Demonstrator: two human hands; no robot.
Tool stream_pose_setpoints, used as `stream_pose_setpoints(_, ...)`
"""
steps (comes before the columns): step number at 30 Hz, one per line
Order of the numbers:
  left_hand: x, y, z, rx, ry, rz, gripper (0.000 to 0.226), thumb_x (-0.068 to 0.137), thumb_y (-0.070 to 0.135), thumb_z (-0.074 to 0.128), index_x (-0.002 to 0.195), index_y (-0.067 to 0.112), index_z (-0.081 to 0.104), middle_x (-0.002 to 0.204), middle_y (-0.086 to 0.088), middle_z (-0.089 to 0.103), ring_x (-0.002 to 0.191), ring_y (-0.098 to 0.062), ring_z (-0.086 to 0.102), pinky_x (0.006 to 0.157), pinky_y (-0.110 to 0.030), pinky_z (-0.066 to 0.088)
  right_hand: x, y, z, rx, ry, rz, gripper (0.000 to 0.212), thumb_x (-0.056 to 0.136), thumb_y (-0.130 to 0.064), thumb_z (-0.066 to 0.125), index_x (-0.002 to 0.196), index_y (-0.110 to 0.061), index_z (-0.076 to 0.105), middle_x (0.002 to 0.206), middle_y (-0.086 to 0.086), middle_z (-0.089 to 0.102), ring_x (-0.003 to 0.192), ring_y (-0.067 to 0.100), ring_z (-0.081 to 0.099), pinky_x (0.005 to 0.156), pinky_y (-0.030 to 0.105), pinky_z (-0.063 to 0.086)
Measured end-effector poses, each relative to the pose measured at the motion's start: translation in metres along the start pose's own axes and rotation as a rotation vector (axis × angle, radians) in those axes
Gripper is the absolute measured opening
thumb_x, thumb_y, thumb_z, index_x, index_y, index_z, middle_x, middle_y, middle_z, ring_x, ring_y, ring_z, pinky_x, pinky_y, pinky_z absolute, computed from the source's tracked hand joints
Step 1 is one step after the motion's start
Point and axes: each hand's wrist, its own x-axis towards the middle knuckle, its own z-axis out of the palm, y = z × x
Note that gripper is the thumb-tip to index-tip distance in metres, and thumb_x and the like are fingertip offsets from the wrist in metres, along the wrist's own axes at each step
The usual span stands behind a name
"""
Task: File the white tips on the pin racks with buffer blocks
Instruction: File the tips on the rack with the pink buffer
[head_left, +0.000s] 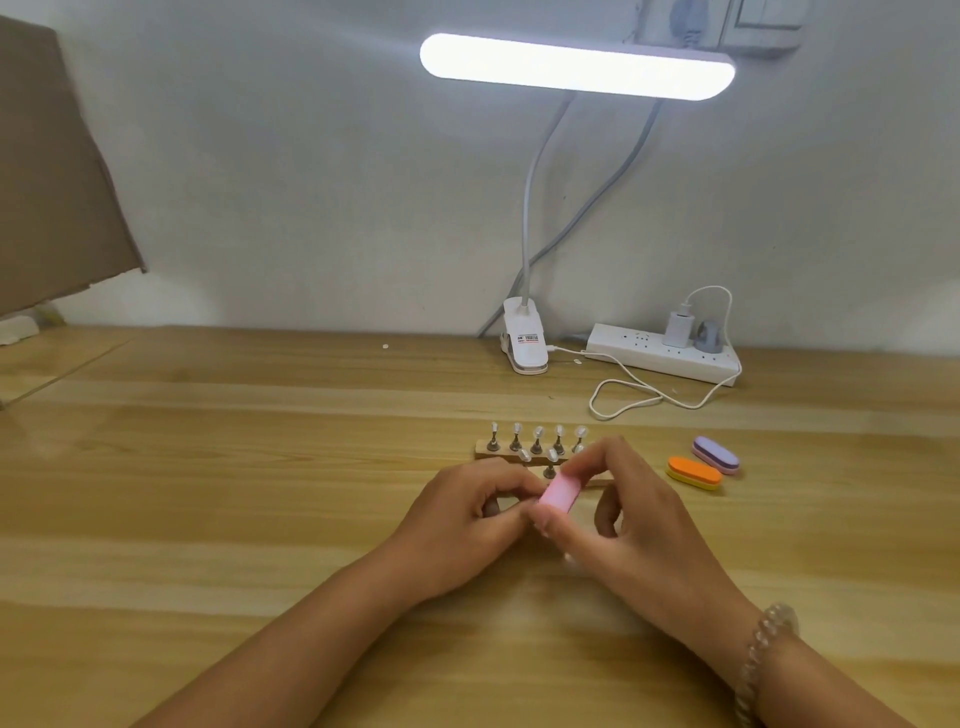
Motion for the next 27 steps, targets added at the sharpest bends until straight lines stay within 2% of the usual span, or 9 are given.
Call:
stream_pose_setpoints(2, 0.0, -0.001, 0.0, -0.042, 0.017, 0.01, 0.017, 0.092, 0.025, 0.069, 0.091, 0.043, 0.072, 0.082, 0.018, 0.067, 0.058, -0.003, 0.049, 0.056, -0.02, 0.039, 0.005, 0.005, -0.003, 0.056, 0.06, 0.103, 0.038, 0.073, -0.057, 0.068, 0.096, -0.029, 0.057, 0.094, -0.014, 0.063, 0.061, 0.012, 0.053, 0.06, 0.031, 0.048)
stream_pose_setpoints(5, 0.0, 0.0, 0.0, -0.157, 0.025, 0.001, 0.012, 0.094, 0.019, 0.067, 0.093, 0.029, 0.074, 0.092, 0.009, 0.073, 0.051, 0.003, 0.051, 0.051, -0.013, 0.041, 0.005, 0.008, -0.008, 0.189, 0.133, 0.167, 0.045, 0.069, -0.064, 0.061, 0.097, -0.028, 0.059, 0.092, -0.018, 0.065, 0.059, 0.008, 0.054, 0.059, 0.022, 0.045)
stream_pose_setpoints(7, 0.0, 0.002, 0.0, -0.16, 0.018, 0.005, 0.013, 0.096, 0.018, 0.064, 0.092, 0.027, 0.073, 0.087, 0.016, 0.071, 0.053, 0.006, 0.053, 0.051, -0.013, 0.041, 0.002, 0.004, -0.006, 0.219, 0.106, 0.125, 0.042, 0.073, -0.061, 0.061, 0.1, -0.028, 0.058, 0.096, -0.019, 0.064, 0.06, 0.008, 0.057, 0.057, 0.019, 0.043)
stream_pose_setpoints(9, -0.001, 0.003, 0.0, -0.14, 0.007, 0.012, 0.017, 0.096, 0.011, 0.062, 0.094, 0.026, 0.071, 0.078, 0.025, 0.065, 0.058, 0.01, 0.055, 0.053, -0.011, 0.039, -0.002, -0.001, -0.002, 0.113, 0.049, 0.036, 0.034, 0.079, -0.053, 0.065, 0.102, -0.03, 0.056, 0.099, -0.018, 0.062, 0.064, 0.012, 0.061, 0.055, 0.021, 0.044)
stream_pose_setpoints(11, -0.001, 0.003, 0.0, -0.106, -0.006, 0.001, 0.022, 0.095, 0.006, 0.06, 0.096, 0.026, 0.071, 0.075, 0.027, 0.061, 0.06, 0.009, 0.054, 0.054, -0.012, 0.039, -0.004, -0.004, 0.001, -0.024, 0.01, -0.038, 0.034, 0.077, -0.05, 0.067, 0.103, -0.032, 0.054, 0.101, -0.02, 0.06, 0.067, 0.01, 0.062, 0.055, 0.025, 0.048)
stream_pose_setpoints(16, -0.001, 0.002, -0.002, -0.065, -0.001, 0.001, 0.02, 0.096, 0.013, 0.062, 0.093, 0.03, 0.071, 0.074, 0.025, 0.061, 0.053, 0.005, 0.05, 0.053, -0.016, 0.039, 0.001, 0.002, -0.002, -0.054, 0.059, 0.016, 0.036, 0.075, -0.055, 0.067, 0.102, -0.034, 0.054, 0.098, -0.02, 0.062, 0.067, 0.01, 0.062, 0.06, 0.037, 0.052)
stream_pose_setpoints(20, -0.001, 0.0, -0.001, -0.096, -0.016, -0.022, 0.023, 0.095, 0.008, 0.059, 0.098, 0.026, 0.073, 0.076, 0.022, 0.063, 0.056, -0.006, 0.053, 0.052, -0.022, 0.043, -0.004, -0.004, 0.0, -0.144, 0.014, -0.108, 0.037, 0.076, -0.062, 0.061, 0.103, -0.037, 0.054, 0.097, -0.021, 0.06, 0.066, 0.008, 0.06, 0.053, 0.029, 0.05)
stream_pose_setpoints(25, -0.001, 0.001, -0.001, -0.087, -0.002, 0.008, 0.017, 0.096, 0.021, 0.063, 0.092, 0.036, 0.071, 0.071, 0.024, 0.063, 0.049, -0.002, 0.049, 0.052, -0.021, 0.04, 0.002, 0.005, -0.004, -0.078, 0.077, 0.017, 0.036, 0.074, -0.058, 0.064, 0.1, -0.035, 0.056, 0.096, -0.02, 0.062, 0.065, 0.01, 0.061, 0.058, 0.035, 0.051)
stream_pose_setpoints(27, -0.001, 0.002, -0.001, -0.094, -0.016, -0.001, 0.017, 0.097, 0.019, 0.062, 0.093, 0.033, 0.072, 0.071, 0.023, 0.063, 0.049, -0.004, 0.051, 0.051, -0.023, 0.042, 0.0, 0.002, -0.003, -0.117, 0.089, -0.03, 0.036, 0.076, -0.06, 0.063, 0.101, -0.035, 0.056, 0.095, -0.019, 0.062, 0.065, 0.01, 0.06, 0.055, 0.032, 0.05)
